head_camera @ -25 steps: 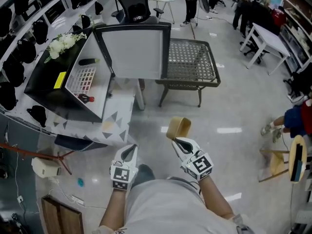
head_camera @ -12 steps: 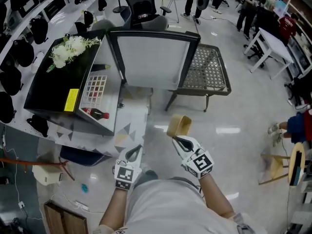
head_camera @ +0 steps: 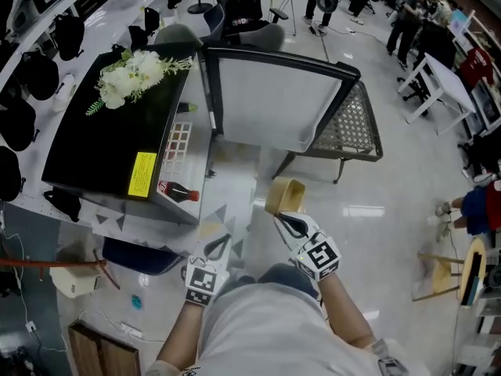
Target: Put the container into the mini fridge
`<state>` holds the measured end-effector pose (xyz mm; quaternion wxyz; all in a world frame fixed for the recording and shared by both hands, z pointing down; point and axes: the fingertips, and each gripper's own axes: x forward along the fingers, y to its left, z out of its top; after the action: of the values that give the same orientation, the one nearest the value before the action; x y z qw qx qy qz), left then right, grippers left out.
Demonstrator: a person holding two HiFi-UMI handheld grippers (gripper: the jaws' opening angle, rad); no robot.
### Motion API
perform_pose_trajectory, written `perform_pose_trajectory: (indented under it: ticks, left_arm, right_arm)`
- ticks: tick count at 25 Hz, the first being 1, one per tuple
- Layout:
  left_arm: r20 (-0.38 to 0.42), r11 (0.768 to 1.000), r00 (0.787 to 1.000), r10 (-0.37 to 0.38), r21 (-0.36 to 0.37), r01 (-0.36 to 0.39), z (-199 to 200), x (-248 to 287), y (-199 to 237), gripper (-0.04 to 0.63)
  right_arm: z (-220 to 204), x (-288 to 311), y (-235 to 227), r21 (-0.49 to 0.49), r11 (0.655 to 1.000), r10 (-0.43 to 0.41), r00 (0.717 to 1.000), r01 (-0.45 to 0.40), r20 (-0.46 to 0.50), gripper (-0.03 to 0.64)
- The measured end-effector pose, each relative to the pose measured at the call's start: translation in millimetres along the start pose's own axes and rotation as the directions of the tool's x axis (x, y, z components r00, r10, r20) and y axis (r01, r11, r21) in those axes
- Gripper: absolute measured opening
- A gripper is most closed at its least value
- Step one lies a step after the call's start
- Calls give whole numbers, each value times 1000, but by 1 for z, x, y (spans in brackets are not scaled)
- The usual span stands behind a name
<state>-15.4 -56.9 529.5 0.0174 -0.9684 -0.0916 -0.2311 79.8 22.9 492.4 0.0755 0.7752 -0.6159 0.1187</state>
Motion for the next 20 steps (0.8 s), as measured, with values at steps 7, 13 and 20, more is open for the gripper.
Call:
perform_pose_trajectory:
  ticks: [7, 13, 20]
  left_arm:
    - [-29, 997, 998, 51, -50, -53, -12, -2, 20, 9]
    - [-50, 988, 992, 119, -92, -123, -4, 13, 39, 9]
    - [-90, 961, 971, 221, -151, -232, 3, 31, 60, 9]
  right_arm:
    - [1, 47, 0, -33, 994, 106, 994, -107, -26, 14]
    - [-1, 90, -15, -82, 973, 212, 975, -217, -66, 15]
    - [-9, 140, -33, -151, 918, 349, 927, -368, -137, 15]
